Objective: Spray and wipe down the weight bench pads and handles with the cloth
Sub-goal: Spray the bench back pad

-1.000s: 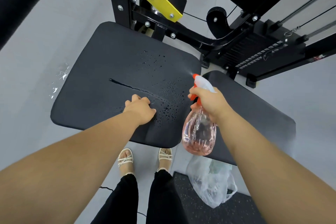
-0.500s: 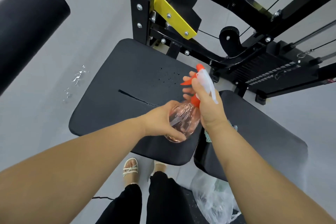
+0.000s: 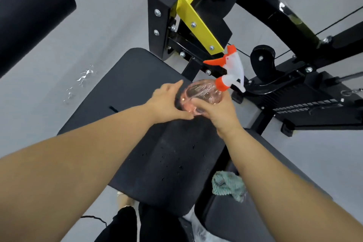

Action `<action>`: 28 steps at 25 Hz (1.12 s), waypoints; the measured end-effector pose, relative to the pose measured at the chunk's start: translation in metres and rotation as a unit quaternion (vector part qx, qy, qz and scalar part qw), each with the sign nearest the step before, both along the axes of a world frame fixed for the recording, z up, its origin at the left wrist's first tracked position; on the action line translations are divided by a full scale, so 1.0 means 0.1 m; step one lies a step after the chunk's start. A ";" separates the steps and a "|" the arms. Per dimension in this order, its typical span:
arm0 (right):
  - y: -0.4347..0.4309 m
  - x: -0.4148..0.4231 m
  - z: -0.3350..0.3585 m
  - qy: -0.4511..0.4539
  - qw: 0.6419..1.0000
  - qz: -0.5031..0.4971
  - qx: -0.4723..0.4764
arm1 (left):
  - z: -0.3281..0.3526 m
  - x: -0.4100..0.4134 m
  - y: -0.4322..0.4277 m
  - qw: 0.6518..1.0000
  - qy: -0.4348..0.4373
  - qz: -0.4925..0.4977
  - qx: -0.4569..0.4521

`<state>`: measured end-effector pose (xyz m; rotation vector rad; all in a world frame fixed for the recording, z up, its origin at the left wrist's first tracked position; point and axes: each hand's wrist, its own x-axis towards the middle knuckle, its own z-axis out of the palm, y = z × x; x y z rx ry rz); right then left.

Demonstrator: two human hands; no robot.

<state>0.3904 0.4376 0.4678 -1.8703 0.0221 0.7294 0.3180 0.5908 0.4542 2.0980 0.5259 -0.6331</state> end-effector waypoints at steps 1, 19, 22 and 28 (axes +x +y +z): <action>0.05 0.18 -0.06 -0.006 1.000 -0.023 -0.005 | -0.07 0.05 0.10 0.996 0.072 0.013 0.056; 0.91 1.58 -1.04 -0.059 0.996 -0.060 -0.015 | -0.62 0.24 0.13 0.940 0.300 0.010 0.161; 0.90 1.58 -1.06 -0.047 0.997 -0.064 -0.008 | -0.65 0.23 0.13 0.943 0.289 0.011 0.166; 0.79 1.37 -0.95 -0.067 0.989 -0.111 -0.071 | -0.68 0.21 0.14 0.950 0.264 0.030 0.161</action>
